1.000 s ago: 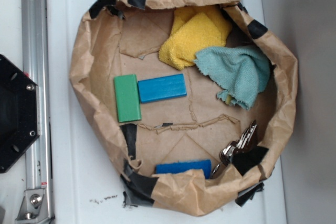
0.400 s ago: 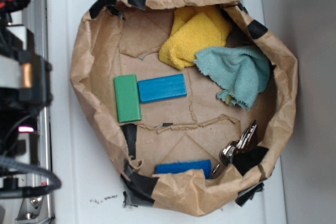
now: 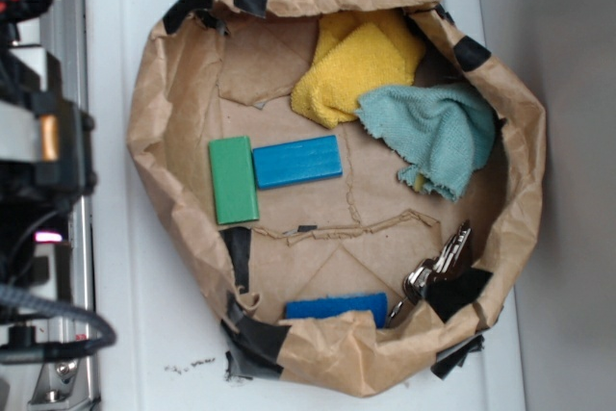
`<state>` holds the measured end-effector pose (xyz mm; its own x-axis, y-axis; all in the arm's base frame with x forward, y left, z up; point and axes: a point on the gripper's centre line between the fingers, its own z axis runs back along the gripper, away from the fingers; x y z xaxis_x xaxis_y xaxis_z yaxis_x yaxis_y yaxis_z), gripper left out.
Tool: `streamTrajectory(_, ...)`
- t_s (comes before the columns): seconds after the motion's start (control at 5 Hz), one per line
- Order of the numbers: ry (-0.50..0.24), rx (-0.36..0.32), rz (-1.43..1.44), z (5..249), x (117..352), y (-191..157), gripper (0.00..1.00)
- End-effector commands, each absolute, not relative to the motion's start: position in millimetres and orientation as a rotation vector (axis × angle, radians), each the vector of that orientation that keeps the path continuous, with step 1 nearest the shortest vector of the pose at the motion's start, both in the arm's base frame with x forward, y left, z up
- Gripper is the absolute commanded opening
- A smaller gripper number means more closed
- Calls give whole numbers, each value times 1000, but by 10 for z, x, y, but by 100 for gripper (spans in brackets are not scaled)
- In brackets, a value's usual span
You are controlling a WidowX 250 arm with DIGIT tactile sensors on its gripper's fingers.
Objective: Grab the blue block.
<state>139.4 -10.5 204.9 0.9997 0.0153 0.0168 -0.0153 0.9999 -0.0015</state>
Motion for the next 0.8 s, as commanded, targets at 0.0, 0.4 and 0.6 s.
streamTrajectory(0.0,-24,15,-7,1960,1535,10,100)
streamTrajectory(0.4,-109,36,19,1518,2235,214,100)
streamTrajectory(0.6,-144,-59,110,1314,2306,234,100)
